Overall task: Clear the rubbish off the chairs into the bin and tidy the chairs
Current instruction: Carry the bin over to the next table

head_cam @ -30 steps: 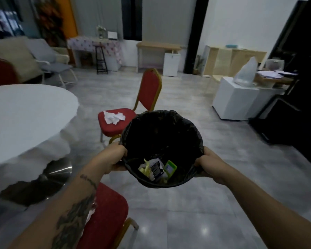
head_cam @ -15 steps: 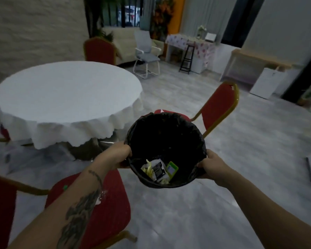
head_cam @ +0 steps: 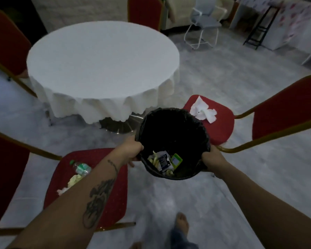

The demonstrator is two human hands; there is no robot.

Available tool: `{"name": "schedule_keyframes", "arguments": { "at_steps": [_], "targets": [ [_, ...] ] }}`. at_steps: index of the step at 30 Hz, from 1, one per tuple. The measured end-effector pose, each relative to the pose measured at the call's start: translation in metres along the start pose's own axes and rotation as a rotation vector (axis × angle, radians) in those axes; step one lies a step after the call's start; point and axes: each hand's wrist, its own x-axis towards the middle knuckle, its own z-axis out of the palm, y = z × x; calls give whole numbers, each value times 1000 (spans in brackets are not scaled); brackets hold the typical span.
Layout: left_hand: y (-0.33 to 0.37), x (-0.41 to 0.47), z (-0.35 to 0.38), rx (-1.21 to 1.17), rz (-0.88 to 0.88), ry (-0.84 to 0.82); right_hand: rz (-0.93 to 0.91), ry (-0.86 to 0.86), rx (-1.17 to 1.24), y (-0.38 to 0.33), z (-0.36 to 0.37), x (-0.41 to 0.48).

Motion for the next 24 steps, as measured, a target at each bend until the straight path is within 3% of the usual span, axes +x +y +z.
{"name": "schedule_keyframes", "arguments": {
  "at_steps": [7,12,17,24],
  "targets": [
    [-37,101,59,-99,-197,144,74,-114,-14,55,26,142],
    [-121,201,79,-141,-255,237,115,-109,-67,130,78,252],
    [-250,305,108,-183,-239,296,124,-156,-101,199,142,350],
    [-306,366,135,-251,-287,277,224,-253,-47,235,188,425]
  ]
}}
